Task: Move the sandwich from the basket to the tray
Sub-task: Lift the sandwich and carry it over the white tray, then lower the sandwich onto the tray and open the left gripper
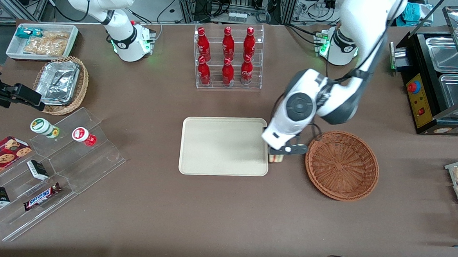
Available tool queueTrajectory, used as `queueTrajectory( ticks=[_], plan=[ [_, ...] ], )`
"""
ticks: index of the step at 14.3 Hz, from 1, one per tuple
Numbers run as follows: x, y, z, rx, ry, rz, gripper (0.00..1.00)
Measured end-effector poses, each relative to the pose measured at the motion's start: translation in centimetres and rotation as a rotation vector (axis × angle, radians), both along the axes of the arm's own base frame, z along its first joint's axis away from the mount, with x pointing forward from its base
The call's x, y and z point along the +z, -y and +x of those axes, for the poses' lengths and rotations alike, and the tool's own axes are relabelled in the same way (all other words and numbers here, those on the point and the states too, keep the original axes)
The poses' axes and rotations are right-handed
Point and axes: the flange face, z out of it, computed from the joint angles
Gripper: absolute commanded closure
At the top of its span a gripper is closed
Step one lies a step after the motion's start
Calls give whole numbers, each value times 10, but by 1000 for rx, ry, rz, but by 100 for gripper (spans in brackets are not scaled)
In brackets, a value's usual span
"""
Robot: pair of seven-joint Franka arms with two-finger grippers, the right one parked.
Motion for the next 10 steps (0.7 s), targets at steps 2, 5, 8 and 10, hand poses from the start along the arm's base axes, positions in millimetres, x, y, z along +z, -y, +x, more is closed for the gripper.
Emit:
queueTrajectory(
  ticks=[2, 5, 8, 10],
  plan=[
    [-12, 37, -8, 13, -1, 1, 92],
    [-28, 87, -18, 38, 5, -5, 92],
    [-48, 119, -27, 48, 43, -13, 92],
    [-62, 133, -33, 41, 62, -33, 90]
  ],
)
